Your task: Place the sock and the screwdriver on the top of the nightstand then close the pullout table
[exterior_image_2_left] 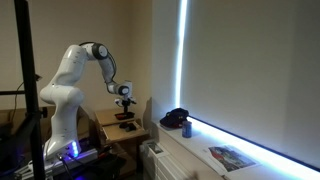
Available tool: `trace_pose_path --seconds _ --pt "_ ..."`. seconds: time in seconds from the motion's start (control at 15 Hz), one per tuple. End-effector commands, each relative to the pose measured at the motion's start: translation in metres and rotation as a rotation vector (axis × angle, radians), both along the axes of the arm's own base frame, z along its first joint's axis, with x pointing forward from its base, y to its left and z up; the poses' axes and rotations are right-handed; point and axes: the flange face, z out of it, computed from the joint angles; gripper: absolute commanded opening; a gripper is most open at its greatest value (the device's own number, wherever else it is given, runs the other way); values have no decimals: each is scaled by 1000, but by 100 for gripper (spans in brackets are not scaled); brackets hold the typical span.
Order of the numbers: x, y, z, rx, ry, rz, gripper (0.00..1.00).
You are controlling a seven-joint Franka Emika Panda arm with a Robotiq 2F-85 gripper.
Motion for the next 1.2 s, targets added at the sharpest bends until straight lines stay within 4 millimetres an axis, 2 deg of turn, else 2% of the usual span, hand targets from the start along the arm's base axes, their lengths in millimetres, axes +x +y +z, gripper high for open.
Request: trace_pose_path --seconds 0.0,0.4,0.47,0.53,0.67,0.73,0.8,1.13 --pt "24 11 -52 -6 -22 -201 100" --pt "53 36 -109 -48 -176 -482 100" --pt "55 38 -114 -74 -173 -515 100" --pt "44 33 -104 -48 -143 -459 100" --pt "45 38 -113 -59 -141 -463 100" --pt "45 38 -112 -57 -142 -463 75" --pt "44 35 -110 -48 -132 -474 72" --pt "41 27 -114 -51 -105 -488 38"
